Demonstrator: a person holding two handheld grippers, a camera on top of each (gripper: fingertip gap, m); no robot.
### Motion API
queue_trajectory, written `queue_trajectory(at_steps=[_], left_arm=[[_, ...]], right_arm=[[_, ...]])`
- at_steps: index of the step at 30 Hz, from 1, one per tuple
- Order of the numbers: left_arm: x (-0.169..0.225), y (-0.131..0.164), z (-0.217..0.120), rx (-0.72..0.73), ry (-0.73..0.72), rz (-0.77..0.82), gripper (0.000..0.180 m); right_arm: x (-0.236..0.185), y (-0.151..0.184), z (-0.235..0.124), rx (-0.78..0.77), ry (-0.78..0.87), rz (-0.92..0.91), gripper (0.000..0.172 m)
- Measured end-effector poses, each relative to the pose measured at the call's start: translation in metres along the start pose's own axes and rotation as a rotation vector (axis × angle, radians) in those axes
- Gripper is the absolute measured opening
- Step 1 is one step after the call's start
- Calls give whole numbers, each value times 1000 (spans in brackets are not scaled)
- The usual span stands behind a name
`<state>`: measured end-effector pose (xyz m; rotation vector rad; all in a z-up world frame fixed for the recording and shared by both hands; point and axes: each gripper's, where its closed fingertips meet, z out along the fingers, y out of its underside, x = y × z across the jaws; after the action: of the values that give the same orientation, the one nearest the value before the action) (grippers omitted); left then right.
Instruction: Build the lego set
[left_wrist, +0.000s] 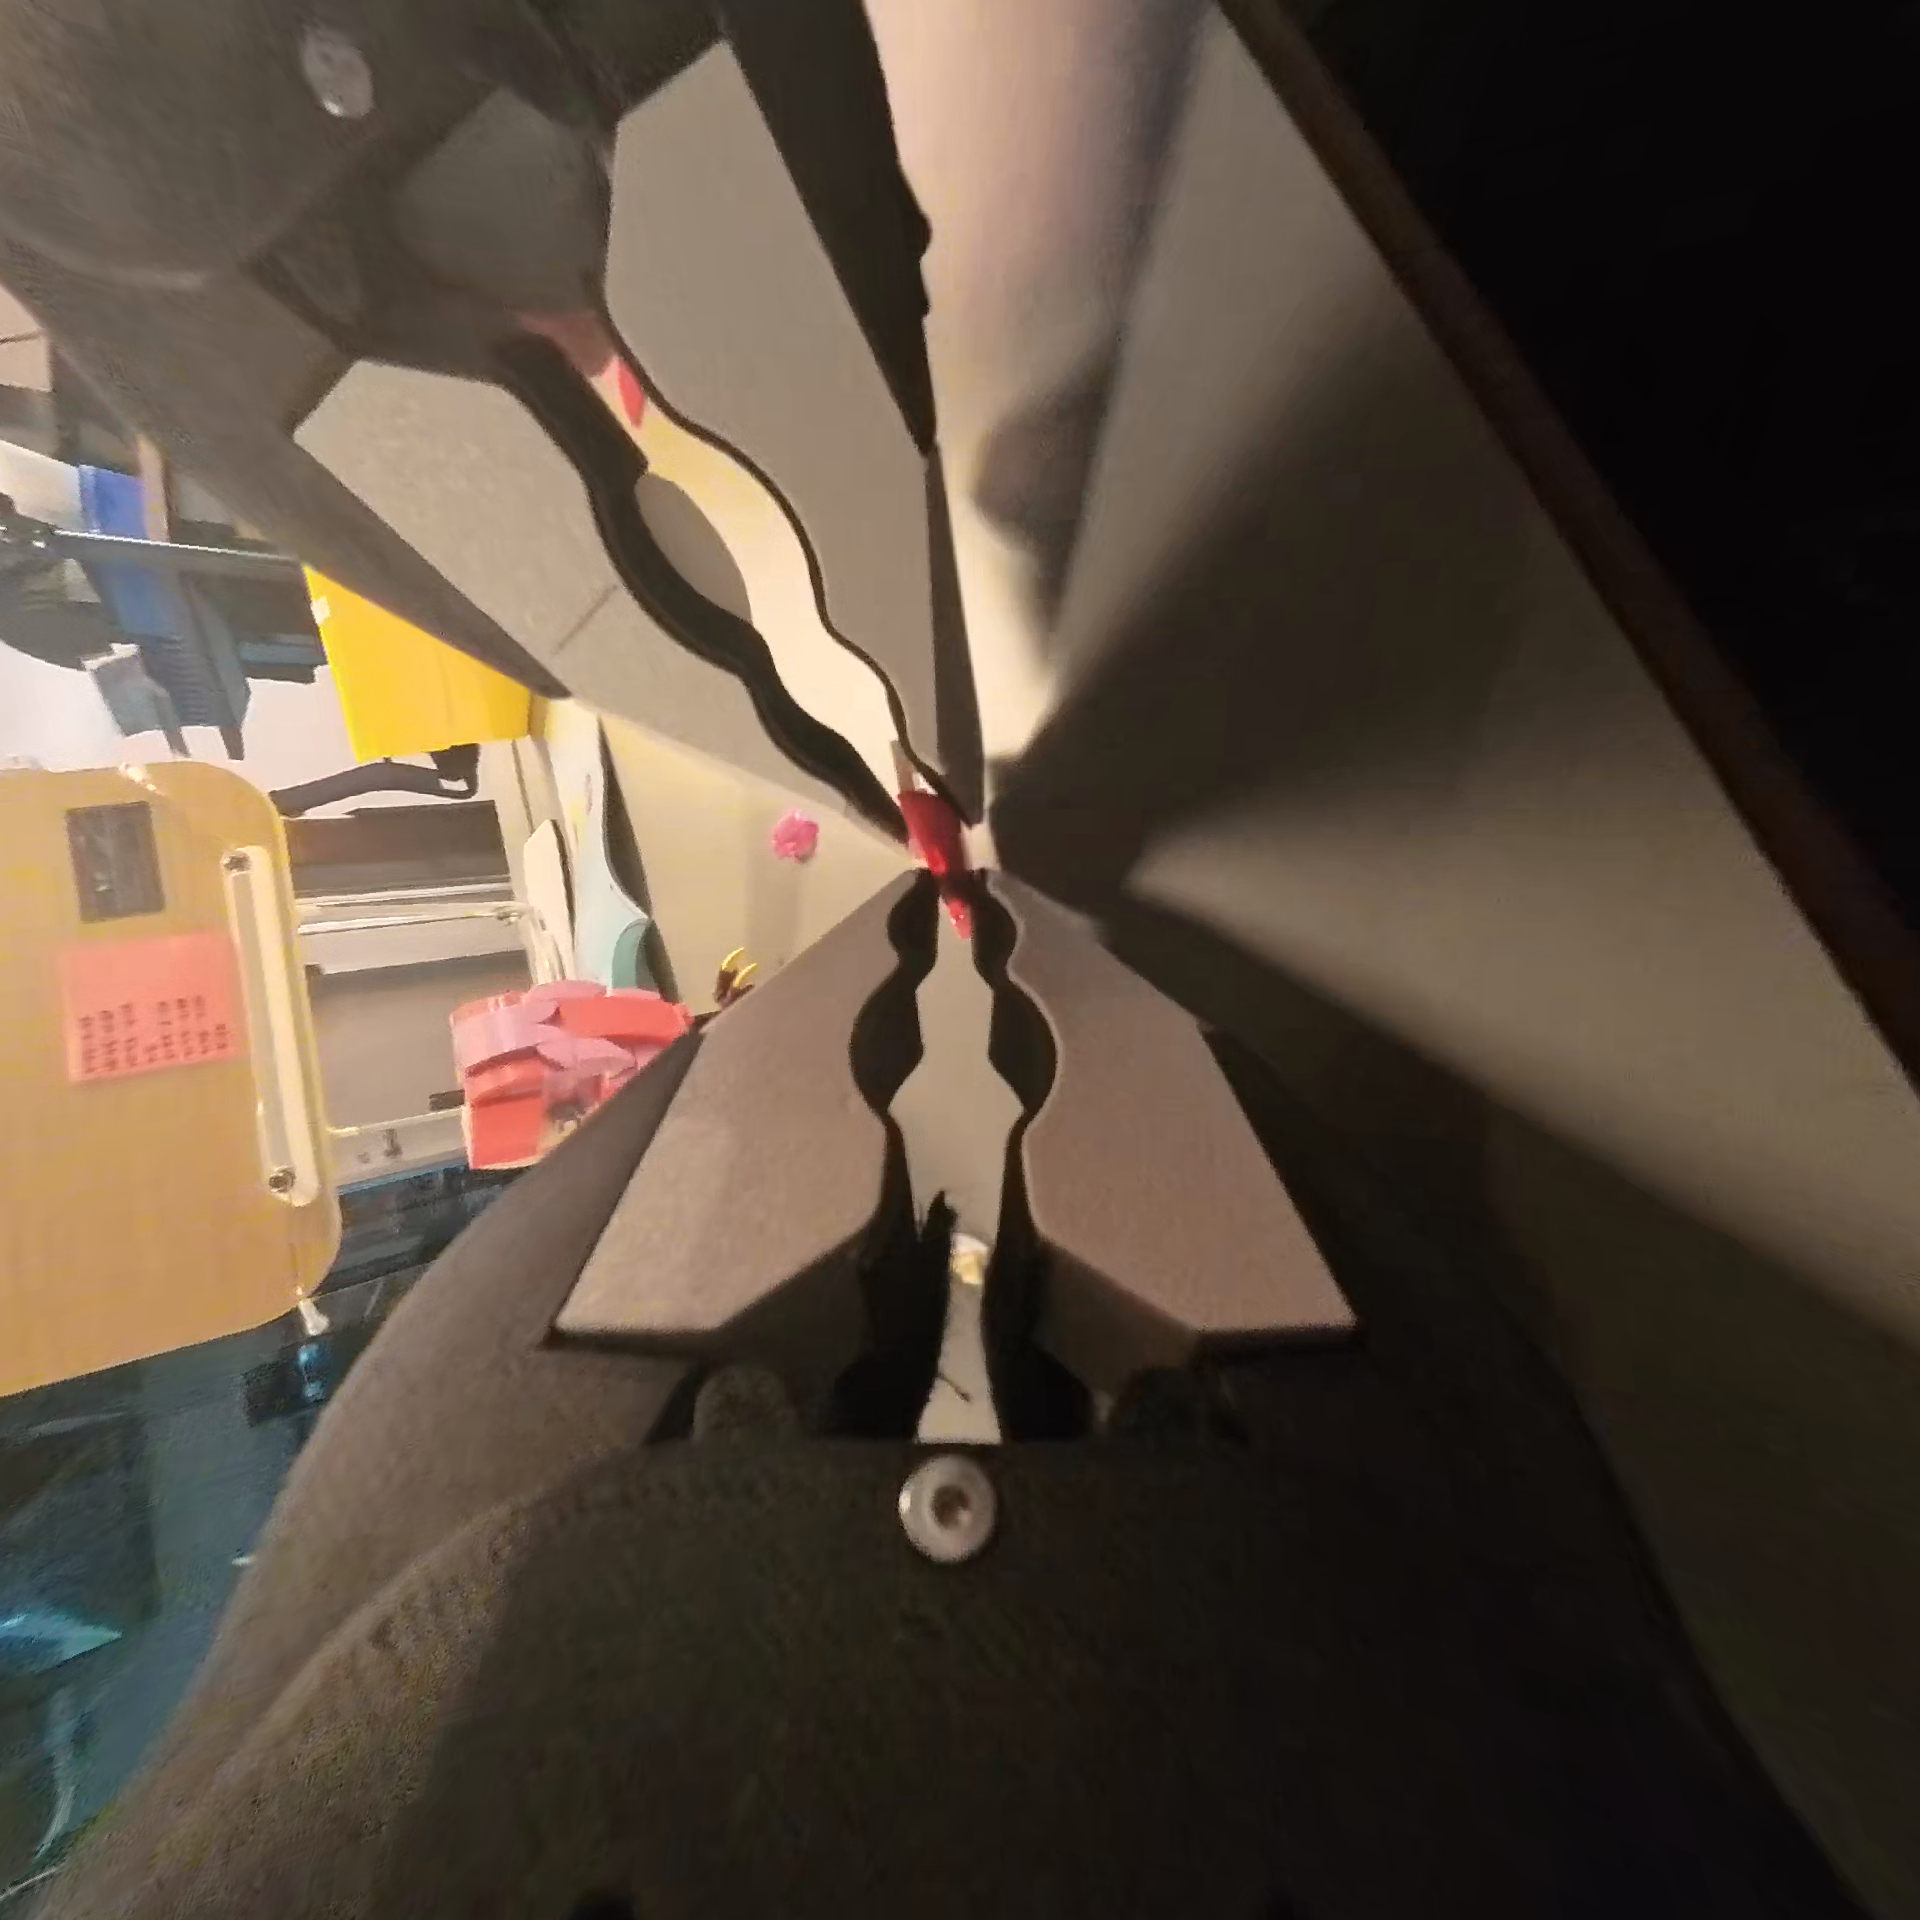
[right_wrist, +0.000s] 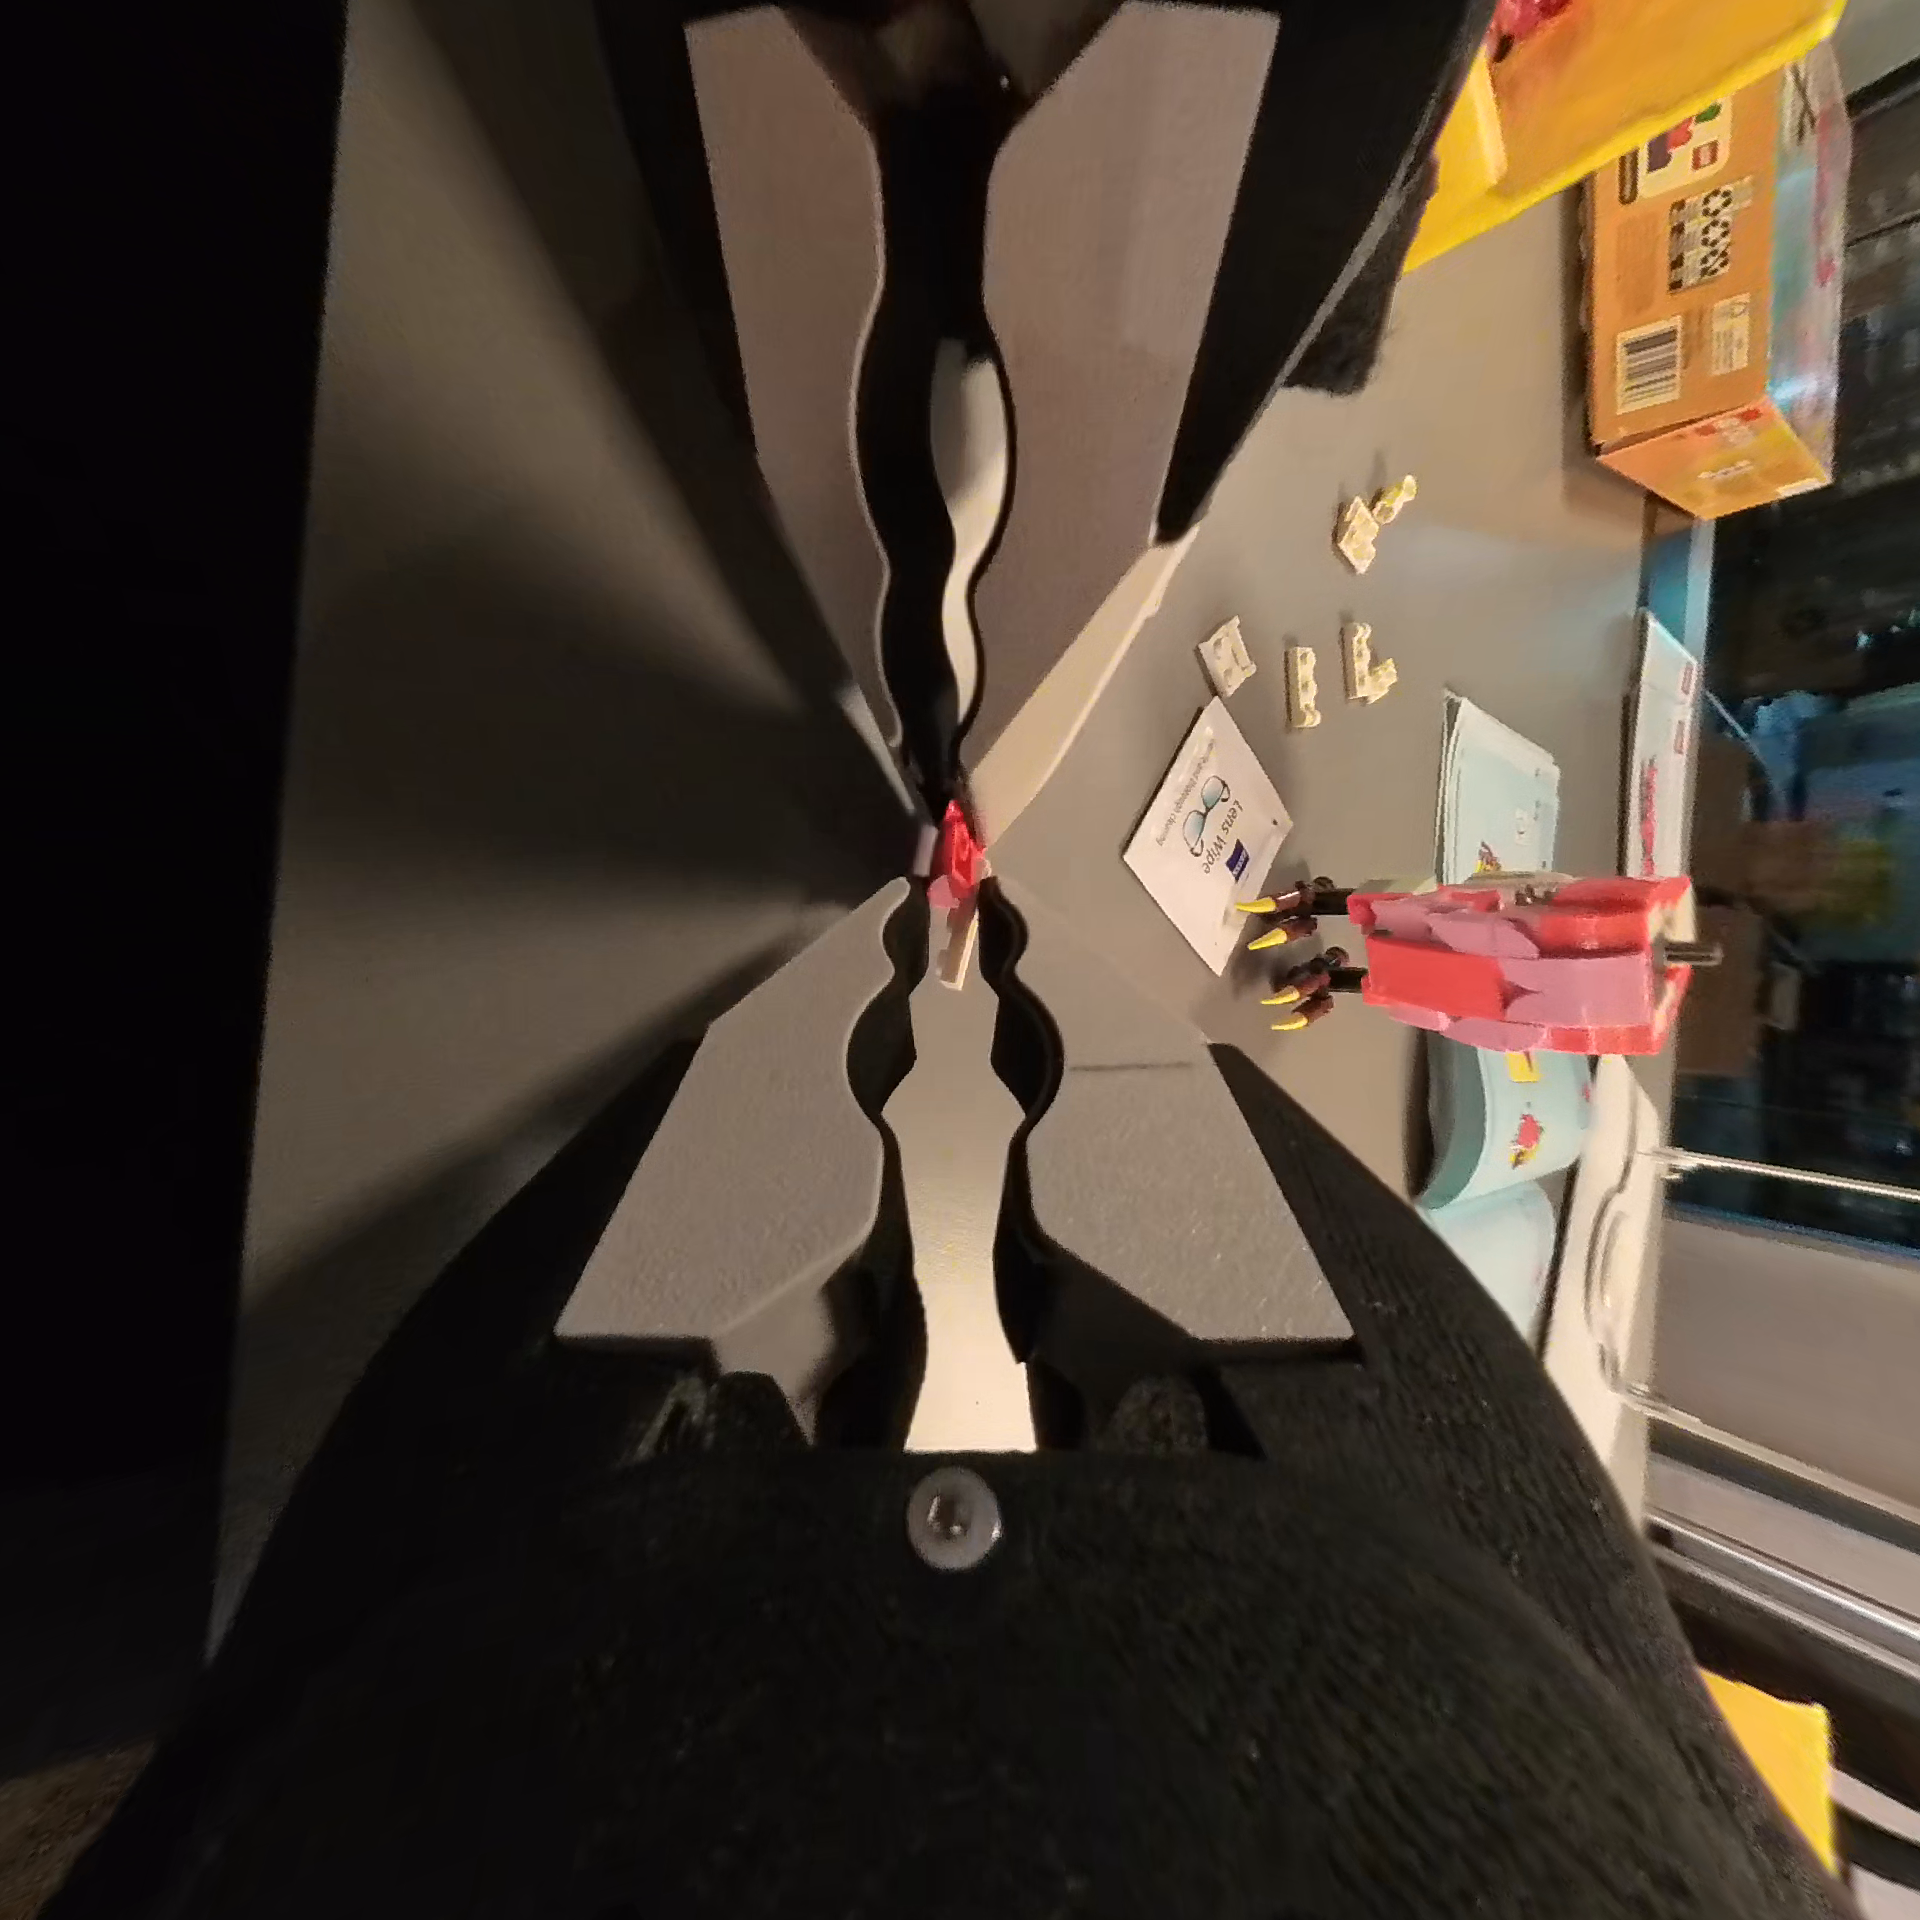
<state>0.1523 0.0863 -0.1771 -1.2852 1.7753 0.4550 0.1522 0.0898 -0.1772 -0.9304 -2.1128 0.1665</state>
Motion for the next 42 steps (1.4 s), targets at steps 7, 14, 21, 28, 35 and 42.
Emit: queue_trajectory(at_steps=[7, 14, 21, 28, 35, 42], left_arm=[[-8, 1, -1, -16, -78, 45, 5], [-14, 3, -1, -4, -97, 4, 5], [-25, 9, 0, -56, -123, 8, 3], [-31, 12, 4, -69, -99, -9, 3], [-36, 9, 2, -43, -146, -12, 3], [-47, 7, -5, 34, -203, -95, 3]], right_arm=[[7, -1, -4, 21, 19, -29, 7], [15, -1, -6, 23, 22, -56, 7], [24, 2, -5, -30, 50, -84, 9], [32, 6, -4, -65, 111, -262, 6], [36, 5, -10, -47, 137, -325, 6], [44, -1, -19, 55, 202, -188, 7]])
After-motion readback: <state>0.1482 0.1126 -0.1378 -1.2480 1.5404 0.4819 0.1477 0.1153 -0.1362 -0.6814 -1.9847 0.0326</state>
